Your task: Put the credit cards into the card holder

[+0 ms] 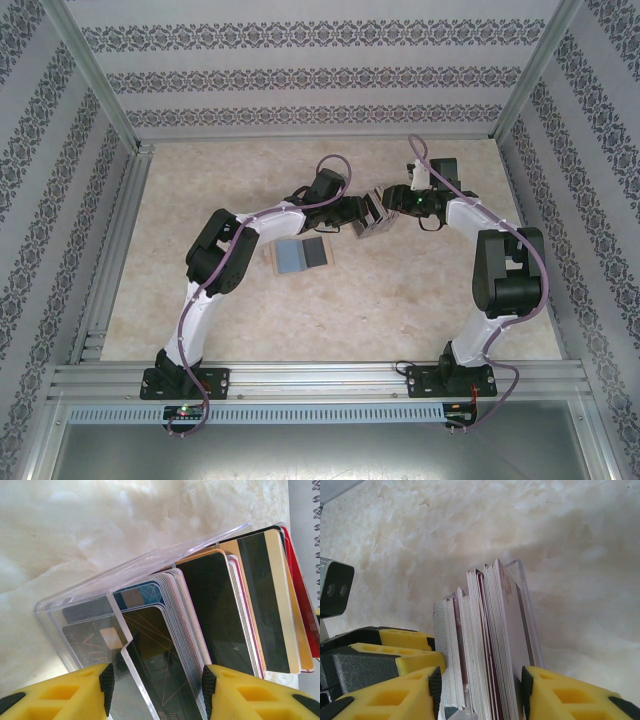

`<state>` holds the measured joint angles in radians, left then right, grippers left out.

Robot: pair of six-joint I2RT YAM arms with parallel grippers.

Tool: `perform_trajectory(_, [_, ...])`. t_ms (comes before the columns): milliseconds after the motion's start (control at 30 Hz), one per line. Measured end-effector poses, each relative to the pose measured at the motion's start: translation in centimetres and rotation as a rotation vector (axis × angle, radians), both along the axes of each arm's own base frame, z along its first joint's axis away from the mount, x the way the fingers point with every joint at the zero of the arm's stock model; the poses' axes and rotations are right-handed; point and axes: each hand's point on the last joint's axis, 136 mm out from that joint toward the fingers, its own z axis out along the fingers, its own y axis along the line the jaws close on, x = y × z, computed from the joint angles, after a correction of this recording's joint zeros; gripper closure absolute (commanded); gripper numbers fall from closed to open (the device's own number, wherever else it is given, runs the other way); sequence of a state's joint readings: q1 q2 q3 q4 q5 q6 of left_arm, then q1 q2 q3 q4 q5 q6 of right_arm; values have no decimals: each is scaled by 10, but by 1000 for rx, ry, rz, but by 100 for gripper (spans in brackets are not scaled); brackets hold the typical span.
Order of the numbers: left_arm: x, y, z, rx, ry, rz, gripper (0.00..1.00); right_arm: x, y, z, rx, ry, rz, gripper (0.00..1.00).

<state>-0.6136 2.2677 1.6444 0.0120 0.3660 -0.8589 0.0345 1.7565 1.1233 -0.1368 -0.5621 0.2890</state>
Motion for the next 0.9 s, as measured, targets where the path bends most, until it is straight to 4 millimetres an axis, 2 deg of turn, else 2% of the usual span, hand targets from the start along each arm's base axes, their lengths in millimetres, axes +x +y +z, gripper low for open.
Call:
perform_trajectory(600, [0, 0, 0, 0, 0, 0, 48, 0, -8, 1, 15, 2, -31, 67])
perform_trajectory(767, [0, 0, 0, 0, 0, 0, 48, 0, -12, 0, 19, 9, -43, 77])
perform_trajectory(900, [0, 0, 0, 0, 0, 0, 48, 0, -14, 0, 19, 9, -49, 81])
